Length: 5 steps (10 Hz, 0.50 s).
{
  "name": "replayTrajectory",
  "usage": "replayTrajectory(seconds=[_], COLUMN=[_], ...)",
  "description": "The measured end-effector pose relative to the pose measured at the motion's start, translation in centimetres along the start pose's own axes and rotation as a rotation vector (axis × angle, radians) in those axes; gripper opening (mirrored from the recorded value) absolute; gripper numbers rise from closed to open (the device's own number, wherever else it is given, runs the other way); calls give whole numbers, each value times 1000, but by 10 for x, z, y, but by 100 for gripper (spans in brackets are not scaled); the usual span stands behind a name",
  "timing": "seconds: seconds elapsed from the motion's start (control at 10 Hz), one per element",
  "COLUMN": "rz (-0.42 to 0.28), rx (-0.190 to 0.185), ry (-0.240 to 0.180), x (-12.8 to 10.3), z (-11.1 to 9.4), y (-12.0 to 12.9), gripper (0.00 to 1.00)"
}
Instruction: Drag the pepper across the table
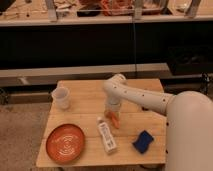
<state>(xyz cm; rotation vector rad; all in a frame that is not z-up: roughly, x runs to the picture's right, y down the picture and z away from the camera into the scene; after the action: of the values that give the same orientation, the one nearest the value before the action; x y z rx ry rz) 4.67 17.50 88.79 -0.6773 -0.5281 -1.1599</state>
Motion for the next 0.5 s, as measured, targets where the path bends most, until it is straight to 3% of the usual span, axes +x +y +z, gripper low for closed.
replayTrajectory(seconds=[0.5], rz=[16], rx=[-10], ry=[9], x=[0], z=[-1], y=[4], gripper=[62])
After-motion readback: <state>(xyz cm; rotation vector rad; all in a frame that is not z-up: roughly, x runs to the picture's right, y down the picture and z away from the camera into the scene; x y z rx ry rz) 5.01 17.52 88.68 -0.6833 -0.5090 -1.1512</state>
